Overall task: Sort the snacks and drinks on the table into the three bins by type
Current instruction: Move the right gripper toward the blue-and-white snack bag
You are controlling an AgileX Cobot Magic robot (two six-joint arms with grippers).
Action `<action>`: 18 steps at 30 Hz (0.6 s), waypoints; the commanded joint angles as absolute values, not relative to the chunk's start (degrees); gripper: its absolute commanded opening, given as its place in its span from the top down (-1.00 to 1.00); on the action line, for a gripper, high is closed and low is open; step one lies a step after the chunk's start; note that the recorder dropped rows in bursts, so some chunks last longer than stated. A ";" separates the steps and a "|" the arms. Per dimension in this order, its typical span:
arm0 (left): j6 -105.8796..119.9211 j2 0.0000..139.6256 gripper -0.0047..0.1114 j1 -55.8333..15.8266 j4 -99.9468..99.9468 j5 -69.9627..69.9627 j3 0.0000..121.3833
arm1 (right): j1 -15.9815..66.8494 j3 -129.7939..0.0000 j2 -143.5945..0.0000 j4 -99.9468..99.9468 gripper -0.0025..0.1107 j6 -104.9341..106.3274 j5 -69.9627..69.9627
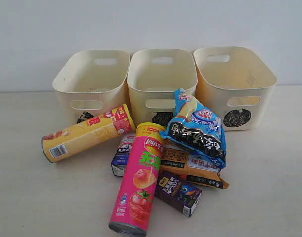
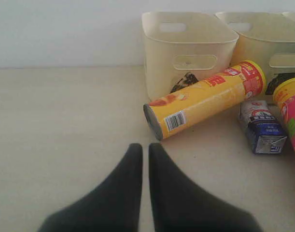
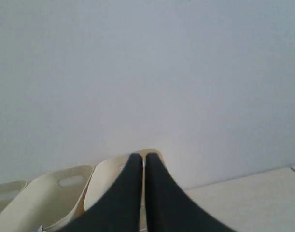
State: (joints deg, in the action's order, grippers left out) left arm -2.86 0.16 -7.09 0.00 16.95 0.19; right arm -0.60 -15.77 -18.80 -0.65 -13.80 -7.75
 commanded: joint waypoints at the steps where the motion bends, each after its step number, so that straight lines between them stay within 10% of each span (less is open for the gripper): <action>1: -3.41 0.00 0.85 -6.93 0.00 17.01 0.00 | -1.12 -19.91 -26.38 0.83 0.96 -13.82 -10.19; 18: -3.41 0.00 0.85 -6.93 0.00 17.01 0.00 | 18.23 -25.81 -53.77 13.95 0.96 -9.60 -9.81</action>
State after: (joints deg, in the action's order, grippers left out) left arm -2.86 0.16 -7.09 0.00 16.95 0.19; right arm 15.81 -25.51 -50.14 13.15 -10.65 -9.80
